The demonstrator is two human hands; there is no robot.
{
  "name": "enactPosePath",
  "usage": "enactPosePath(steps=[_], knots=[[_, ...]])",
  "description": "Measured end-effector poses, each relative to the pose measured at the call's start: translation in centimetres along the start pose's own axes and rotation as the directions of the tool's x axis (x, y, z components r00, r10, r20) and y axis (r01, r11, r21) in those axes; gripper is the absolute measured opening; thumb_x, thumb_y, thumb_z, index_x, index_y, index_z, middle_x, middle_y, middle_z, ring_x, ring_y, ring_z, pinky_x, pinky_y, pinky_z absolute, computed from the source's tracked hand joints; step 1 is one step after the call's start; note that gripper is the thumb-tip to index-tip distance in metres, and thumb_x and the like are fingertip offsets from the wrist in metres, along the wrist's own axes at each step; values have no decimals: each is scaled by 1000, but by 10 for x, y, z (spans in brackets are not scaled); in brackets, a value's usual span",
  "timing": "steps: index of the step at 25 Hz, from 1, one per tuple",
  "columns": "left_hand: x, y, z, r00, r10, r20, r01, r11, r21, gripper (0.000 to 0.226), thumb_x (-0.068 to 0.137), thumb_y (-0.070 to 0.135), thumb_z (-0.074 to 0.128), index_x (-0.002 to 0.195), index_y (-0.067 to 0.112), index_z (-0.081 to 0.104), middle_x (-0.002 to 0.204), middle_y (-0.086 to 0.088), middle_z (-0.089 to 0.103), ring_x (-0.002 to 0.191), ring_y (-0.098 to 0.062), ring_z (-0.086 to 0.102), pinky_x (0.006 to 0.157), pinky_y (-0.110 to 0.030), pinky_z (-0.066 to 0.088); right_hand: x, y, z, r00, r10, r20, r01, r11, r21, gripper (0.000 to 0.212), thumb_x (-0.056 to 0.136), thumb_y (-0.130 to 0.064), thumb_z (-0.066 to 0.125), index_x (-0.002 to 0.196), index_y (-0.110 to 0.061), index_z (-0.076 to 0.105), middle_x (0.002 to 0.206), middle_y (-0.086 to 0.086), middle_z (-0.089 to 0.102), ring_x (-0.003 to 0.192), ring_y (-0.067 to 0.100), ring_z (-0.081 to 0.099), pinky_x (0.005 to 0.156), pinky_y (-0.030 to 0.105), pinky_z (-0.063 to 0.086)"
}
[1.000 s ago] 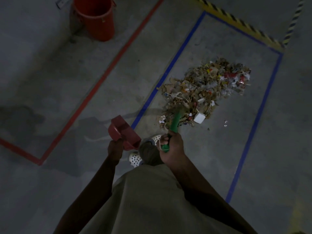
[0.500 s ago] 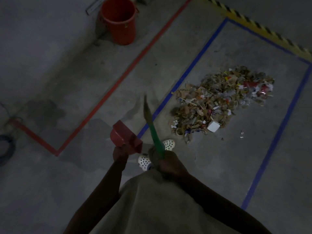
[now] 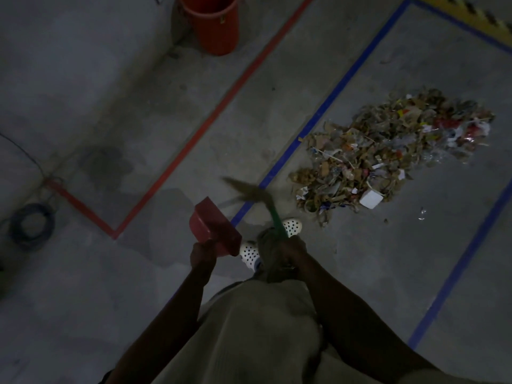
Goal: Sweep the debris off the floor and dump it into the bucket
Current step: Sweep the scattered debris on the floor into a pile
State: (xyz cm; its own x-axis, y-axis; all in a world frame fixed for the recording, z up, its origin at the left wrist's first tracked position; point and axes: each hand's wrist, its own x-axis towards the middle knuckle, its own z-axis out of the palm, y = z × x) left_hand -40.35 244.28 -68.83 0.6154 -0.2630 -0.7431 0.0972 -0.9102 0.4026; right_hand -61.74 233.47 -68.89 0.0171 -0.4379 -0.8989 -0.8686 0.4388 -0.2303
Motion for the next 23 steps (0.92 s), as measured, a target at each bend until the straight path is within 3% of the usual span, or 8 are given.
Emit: enactPosePath(steps=[2,6,9,11,13,15,19,23], knots=[[4,2,0,1000,-1,4,1,1000,5,53,95,47,59,94,-6,66,87,-19,67,75,-31,63,64,-33,43,16,3,-6,981,171,-93,-126,923,362,49,104,-31,55,137,4,52,139,23,57,128,37,56,107,44,46],[11,11,2,1000,4,-4,-4,1000,13,47,95,45,59,79,0,62,67,-10,59,53,-23,51,51,-27,36,35,10,-33,936,298,-185,-100,732,674,43,103,-25,55,135,5,55,132,25,62,116,34,62,101,46,51],[14,27,7,999,12,38,-15,998,67,40,95,35,58,71,4,59,69,-18,61,55,-25,52,54,-29,37,26,5,-46,905,340,-253,-23,635,772,40,103,-23,53,134,3,54,129,27,61,118,41,60,97,48,49],[14,45,14,997,25,79,-33,994,100,36,94,30,58,82,-3,63,88,-32,66,66,-33,61,59,-38,45,7,-1,-41,889,368,-273,31,546,837,39,103,-23,54,134,0,51,122,26,61,111,40,61,93,48,49],[13,64,22,994,51,98,-63,990,125,47,92,40,60,93,-6,67,102,-33,67,91,-43,67,73,-46,51,-20,-6,-28,910,318,-265,115,422,899,29,103,-21,52,126,-4,49,97,20,63,87,32,65,74,40,52],[13,83,29,985,115,129,-131,984,123,52,81,51,60,82,-1,66,99,-30,69,95,-43,67,68,-40,46,-43,-10,-23,957,175,-230,175,282,943,11,106,-21,46,102,-11,48,62,5,61,51,19,60,47,25,47],[21,118,45,974,170,151,-189,974,124,62,88,52,59,96,-9,65,92,-29,68,92,-42,67,68,-37,41,-46,-33,-40,975,142,-174,138,232,963,6,104,-20,50,101,-17,46,50,-4,50,35,9,45,36,20,37],[30,156,51,967,178,183,-209,964,167,59,95,47,59,103,-11,63,88,-27,65,70,-29,58,64,-38,41,-26,-72,-54,996,72,-62,40,266,963,14,104,-20,50,113,-13,42,65,7,48,40,14,45,40,23,38]])
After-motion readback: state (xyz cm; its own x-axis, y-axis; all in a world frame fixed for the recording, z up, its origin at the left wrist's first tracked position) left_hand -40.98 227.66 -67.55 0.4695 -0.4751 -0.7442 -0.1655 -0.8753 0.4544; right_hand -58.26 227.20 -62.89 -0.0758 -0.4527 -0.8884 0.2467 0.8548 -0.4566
